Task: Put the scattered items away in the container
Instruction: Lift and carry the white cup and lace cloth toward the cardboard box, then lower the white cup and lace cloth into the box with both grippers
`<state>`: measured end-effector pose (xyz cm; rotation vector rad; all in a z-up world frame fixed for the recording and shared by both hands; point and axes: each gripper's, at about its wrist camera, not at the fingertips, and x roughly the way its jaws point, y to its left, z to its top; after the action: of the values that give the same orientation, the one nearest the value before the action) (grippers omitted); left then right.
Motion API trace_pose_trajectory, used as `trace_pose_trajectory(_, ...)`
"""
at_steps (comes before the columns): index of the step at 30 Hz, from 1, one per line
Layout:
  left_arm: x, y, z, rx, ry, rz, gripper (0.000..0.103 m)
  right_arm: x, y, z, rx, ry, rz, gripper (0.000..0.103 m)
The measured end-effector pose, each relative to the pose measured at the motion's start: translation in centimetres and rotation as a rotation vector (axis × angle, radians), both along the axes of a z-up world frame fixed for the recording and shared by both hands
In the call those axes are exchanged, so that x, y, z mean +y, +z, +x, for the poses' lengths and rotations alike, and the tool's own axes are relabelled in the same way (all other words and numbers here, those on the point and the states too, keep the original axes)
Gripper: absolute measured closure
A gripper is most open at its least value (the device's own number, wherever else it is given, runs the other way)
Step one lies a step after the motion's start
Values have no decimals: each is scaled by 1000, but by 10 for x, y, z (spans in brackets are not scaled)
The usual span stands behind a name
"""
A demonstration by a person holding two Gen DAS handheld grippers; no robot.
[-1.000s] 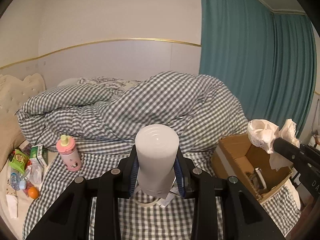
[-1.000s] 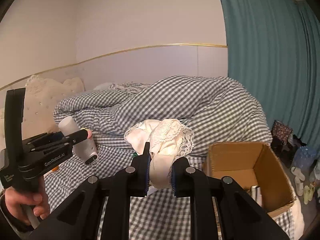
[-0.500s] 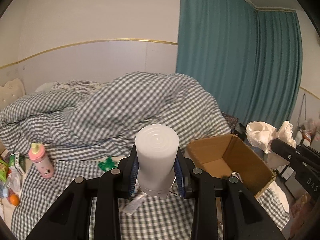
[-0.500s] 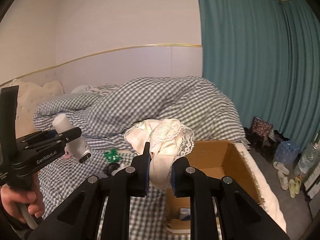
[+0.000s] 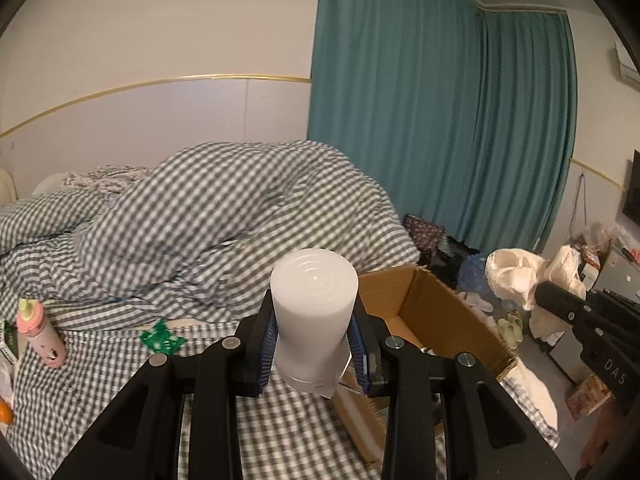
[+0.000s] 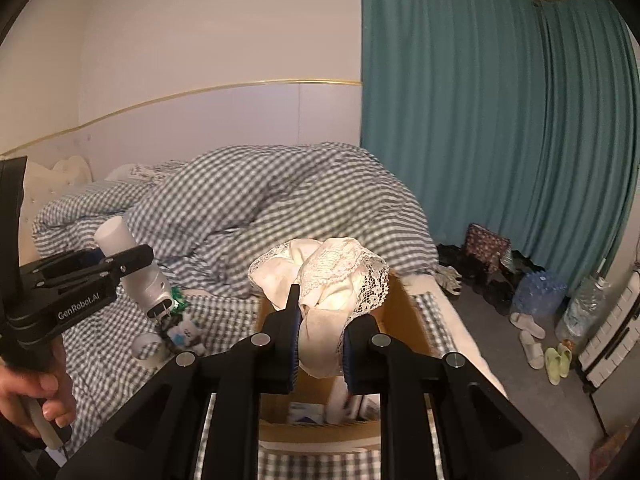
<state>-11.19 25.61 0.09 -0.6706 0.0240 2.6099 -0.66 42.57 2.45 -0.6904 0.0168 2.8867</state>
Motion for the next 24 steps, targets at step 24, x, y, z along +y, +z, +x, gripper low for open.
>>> trace_pose_trajectory(24,94,-13,-6,-46,-135,-58,70,59,-8,1,-44,-46,-9,87)
